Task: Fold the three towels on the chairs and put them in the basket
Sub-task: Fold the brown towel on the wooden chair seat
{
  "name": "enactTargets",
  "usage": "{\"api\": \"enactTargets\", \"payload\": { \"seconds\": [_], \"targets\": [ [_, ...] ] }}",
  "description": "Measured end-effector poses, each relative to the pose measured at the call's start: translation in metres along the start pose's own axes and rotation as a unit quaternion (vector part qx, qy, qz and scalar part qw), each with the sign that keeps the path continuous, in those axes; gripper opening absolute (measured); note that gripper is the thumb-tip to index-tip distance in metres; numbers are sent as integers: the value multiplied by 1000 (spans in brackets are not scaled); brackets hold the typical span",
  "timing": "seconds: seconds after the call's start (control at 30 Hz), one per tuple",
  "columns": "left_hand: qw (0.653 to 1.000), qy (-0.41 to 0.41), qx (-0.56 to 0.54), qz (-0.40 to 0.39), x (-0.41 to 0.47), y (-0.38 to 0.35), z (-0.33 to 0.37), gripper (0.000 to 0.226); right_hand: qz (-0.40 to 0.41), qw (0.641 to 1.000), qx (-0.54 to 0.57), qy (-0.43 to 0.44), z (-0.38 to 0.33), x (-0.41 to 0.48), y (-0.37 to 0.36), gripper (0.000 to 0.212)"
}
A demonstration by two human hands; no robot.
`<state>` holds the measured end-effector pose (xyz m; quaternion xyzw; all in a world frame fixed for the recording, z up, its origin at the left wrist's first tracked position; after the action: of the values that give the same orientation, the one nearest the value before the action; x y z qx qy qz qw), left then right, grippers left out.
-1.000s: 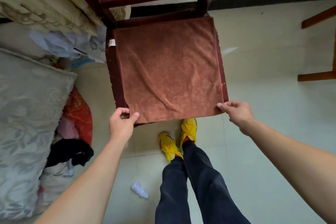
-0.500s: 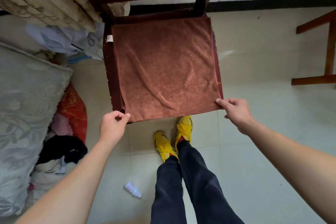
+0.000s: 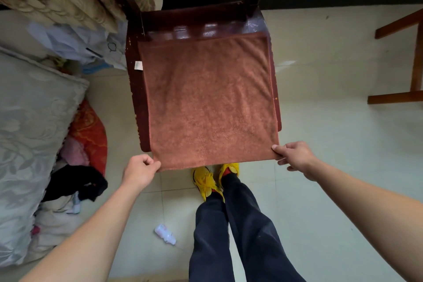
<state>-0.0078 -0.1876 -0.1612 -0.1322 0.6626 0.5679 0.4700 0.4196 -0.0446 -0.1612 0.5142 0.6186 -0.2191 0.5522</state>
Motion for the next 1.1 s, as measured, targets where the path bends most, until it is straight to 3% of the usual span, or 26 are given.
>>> {"api": "enactTargets", "payload": {
  "seconds": [0.1,0.27,0.4,0.53,0.6,0.83,0.9,1.1],
  "targets": [
    [998,5,-58,31,3,3,6,30,-24,1000,-12,-9,1,5,-8,21],
    [982,11,-148,116,-8,18,17,25,18,993,104,54,-28,5,-10,36],
    [976,-17,-163,147,-21,28,32,25,11,989,139,53,-27,-1,-12,15],
    [954,0,-290,75,-21,16,32,22,44,969,239,40,-23,-6,-2,10],
    [949,9,-313,30,-20,8,27,20,35,972,231,40,-23,-8,-1,12],
    [984,-45,-149,-88,-25,-26,20,9,-91,995,16,49,-24,-17,-18,15],
    [985,-29,-145,-89,-20,-26,17,2,-87,994,39,56,-27,-16,-17,16],
    [981,-32,-156,-111,-22,-29,8,17,-16,985,116,125,-41,-25,3,33]
  ]
}}
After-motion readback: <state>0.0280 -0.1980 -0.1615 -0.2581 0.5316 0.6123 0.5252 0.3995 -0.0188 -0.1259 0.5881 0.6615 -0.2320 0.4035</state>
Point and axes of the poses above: each hand's wrist, its own x-axis towards the middle knuckle, its own y-axis out of the back of the hand, z = x × y, the point moved 10 cm from there along x, towards the middle knuckle, and after that the axes turned 14 degrees about x, right-handed, at the moved point
